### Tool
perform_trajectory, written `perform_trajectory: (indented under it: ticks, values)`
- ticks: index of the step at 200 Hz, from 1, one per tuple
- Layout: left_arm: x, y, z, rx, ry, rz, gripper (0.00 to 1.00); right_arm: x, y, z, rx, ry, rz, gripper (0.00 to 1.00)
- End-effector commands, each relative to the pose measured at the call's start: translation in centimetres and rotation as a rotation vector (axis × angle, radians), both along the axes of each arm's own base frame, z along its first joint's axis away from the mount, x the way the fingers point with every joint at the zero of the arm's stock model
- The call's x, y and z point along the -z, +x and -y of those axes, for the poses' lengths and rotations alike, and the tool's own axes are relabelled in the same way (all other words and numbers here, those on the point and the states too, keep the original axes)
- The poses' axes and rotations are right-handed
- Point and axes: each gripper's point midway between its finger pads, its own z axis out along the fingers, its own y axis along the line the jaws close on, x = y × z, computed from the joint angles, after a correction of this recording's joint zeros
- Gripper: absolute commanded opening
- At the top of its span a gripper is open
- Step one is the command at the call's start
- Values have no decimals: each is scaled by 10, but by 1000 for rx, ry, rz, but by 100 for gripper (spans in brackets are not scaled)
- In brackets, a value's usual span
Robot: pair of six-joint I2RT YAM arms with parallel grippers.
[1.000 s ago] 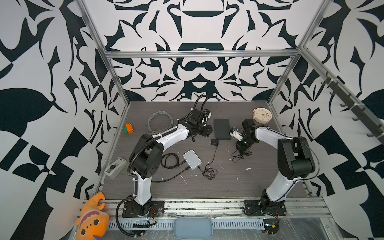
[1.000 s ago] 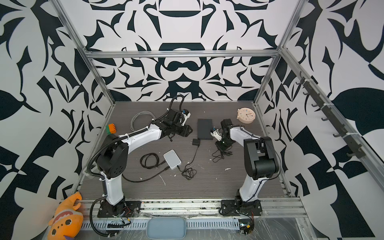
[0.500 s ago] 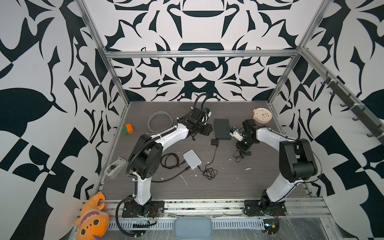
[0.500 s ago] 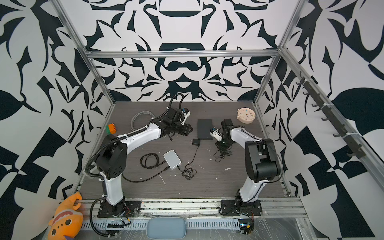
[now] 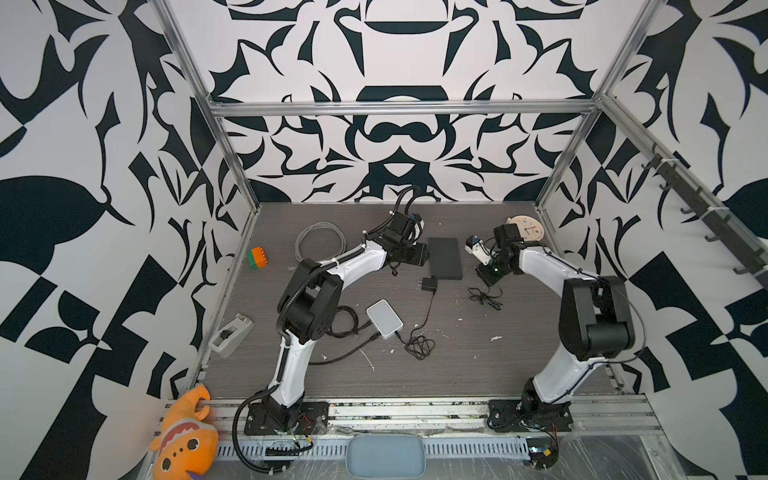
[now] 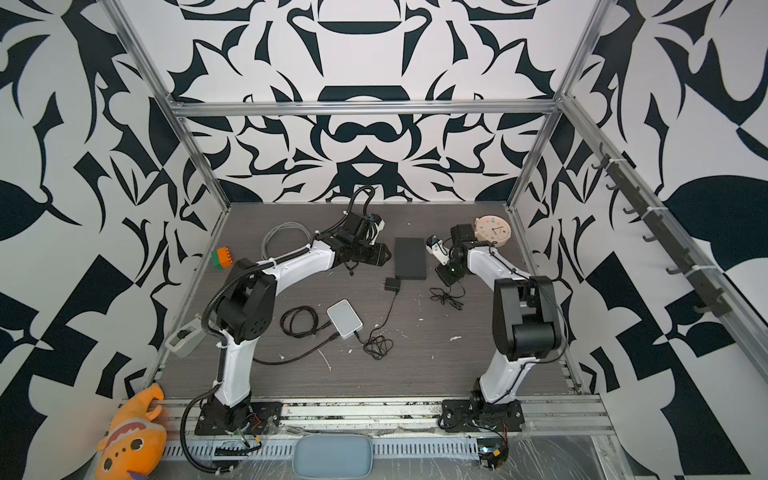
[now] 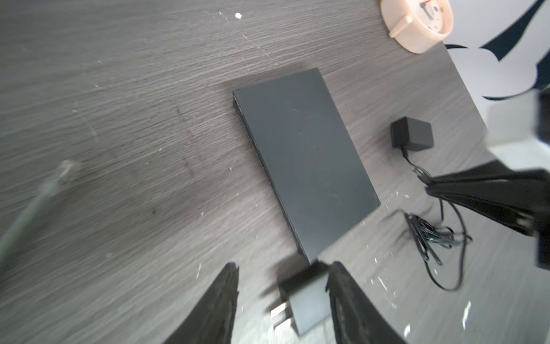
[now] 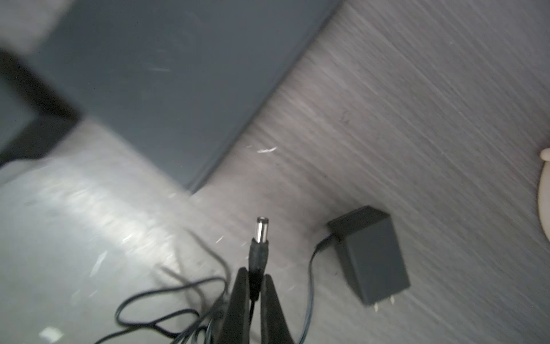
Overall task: Insert the plug into the switch port
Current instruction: 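Carry the barrel plug to the switch's edge port while left gripper presses the switch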
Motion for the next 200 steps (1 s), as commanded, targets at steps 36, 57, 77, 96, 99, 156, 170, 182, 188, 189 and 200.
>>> perform_trajectory:
  ticks: [36, 57, 77, 96, 99, 156, 170, 182, 188, 189, 200]
  values:
    - [43, 20, 14, -55, 6, -121, 53, 1, 30, -31, -55, 30, 17, 6]
    - [49, 29, 17, -69, 0, -125, 54, 6, 25, -48, -123, 57, -26, 6]
    - [54, 40, 13, -92, 6, -127, 54, 5, 21, -65, -169, 113, -45, 5]
    - [57, 49, 8, -100, 5, -121, 55, -5, 13, -86, -234, 197, -48, 4]
    - [58, 50, 8, -100, 7, -120, 55, -7, 10, -90, -246, 209, -50, 4]
    - [57, 68, 6, -16, 5, -70, 55, -17, 20, -88, -252, 255, -9, 4]
    - [59, 70, 5, 2, 20, -59, 55, -15, 25, -67, -205, 225, -6, 3]
    - [59, 71, 6, 21, 32, -41, 55, -13, 29, -51, -176, 197, 3, 3]
    - [61, 72, 5, 28, 35, -37, 56, -14, 33, -42, -159, 190, 13, 3]
    - [61, 72, 5, 29, 36, -37, 56, -14, 33, -40, -155, 188, 15, 3]
    - [59, 73, 8, 42, 22, -34, 56, -12, 39, -28, -139, 168, 29, 3]
